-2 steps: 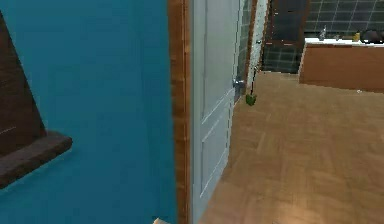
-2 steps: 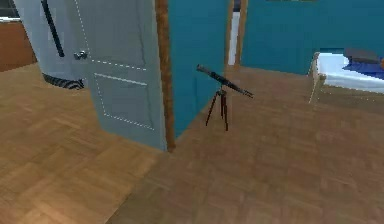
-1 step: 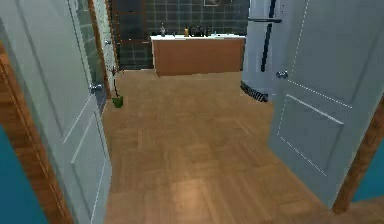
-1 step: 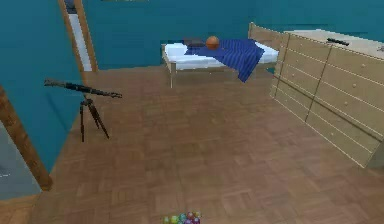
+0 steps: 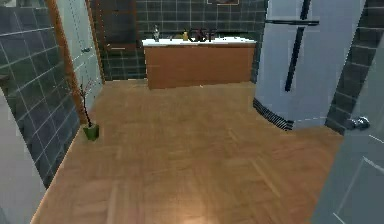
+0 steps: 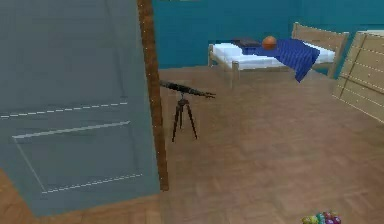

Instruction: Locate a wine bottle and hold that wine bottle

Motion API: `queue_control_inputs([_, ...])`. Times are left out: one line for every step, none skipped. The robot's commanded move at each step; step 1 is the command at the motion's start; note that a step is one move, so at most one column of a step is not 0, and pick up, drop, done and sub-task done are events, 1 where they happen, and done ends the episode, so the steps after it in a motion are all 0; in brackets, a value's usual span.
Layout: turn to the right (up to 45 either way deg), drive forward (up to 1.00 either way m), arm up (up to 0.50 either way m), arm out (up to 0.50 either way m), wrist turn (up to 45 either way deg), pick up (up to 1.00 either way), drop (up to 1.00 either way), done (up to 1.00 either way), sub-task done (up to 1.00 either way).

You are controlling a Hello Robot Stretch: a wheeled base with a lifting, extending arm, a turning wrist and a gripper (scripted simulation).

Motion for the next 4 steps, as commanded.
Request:
queue_control_inputs([0.0,1.0,0.0,0.0,0.0,0.0,0.0,0.0,0.0])
queue_control_inputs([0.0,1.0,0.0,0.0,0.0,0.0,0.0,0.0,0.0])
queue_control_inputs([0.0,1.0,0.0,0.0,0.0,0.0,0.0,0.0,0.0])
queue_control_inputs([3.0,0.0,0.0,0.0,0.0,0.0,0.0,0.0,0.0])
